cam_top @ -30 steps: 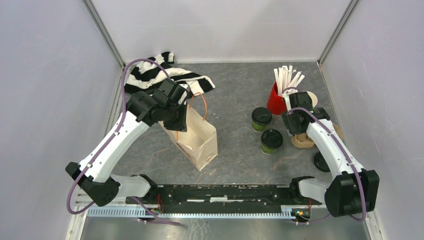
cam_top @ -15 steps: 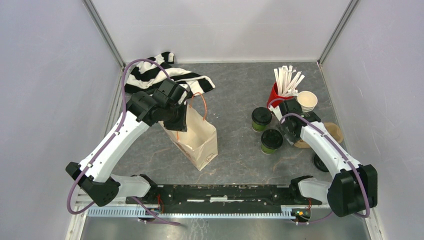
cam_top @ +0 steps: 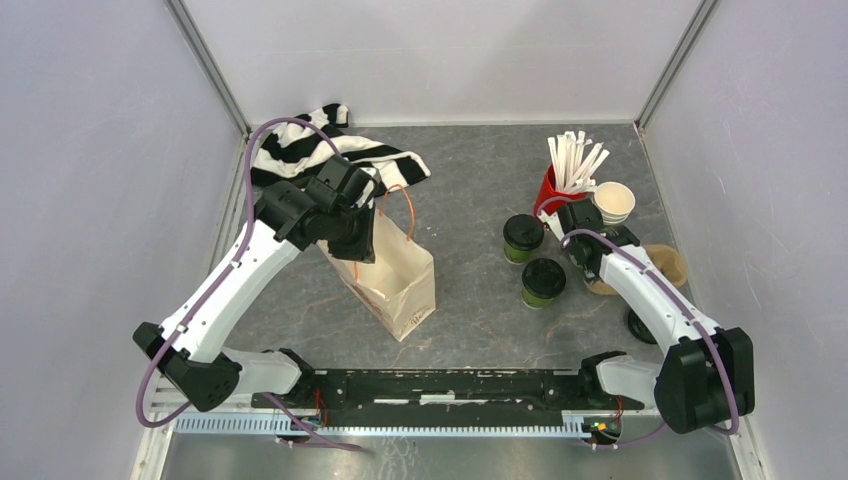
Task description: Pack the takeout coffee
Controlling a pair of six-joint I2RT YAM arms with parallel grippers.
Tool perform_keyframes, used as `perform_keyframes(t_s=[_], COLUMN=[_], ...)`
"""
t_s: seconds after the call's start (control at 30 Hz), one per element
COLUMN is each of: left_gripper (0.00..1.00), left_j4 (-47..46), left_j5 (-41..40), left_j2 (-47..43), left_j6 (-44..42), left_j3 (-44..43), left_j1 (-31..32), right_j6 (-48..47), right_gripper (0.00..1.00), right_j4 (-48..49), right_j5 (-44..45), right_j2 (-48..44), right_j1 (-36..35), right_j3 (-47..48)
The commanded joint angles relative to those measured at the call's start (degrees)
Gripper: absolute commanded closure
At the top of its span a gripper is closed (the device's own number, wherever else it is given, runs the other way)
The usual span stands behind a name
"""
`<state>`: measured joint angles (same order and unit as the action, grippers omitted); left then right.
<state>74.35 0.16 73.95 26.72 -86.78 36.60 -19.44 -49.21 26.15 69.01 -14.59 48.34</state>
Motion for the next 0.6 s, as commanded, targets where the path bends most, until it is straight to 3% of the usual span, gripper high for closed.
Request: perform_keyframes(t_s=[0.0, 0.43, 0.57], left_gripper=[0.85, 0.85, 0.85], left_j4=[-1.91, -2.70, -2.72], left_j5=[0.52, 1.35, 1.60], left_j2=[0.44, 1.18, 1.58], left_j6=[-2.70, -2.82, -2.90], left_j3=[-0.73, -0.51, -0.72], left_j1=[-0.37, -0.70, -0.74], right_j6=[-0.45, -3.67, -3.54], right_gripper=[0.63, 0.59, 0.58], right_j4=[3.06, 4.49, 6.11], right_j5=[6.32, -6.38, -3.21], right_j2=[-1.20, -3.16, -2.10], right_j1=[-0.13, -0.42, -0.32], right_j3=[-0.56, -3.32, -3.67])
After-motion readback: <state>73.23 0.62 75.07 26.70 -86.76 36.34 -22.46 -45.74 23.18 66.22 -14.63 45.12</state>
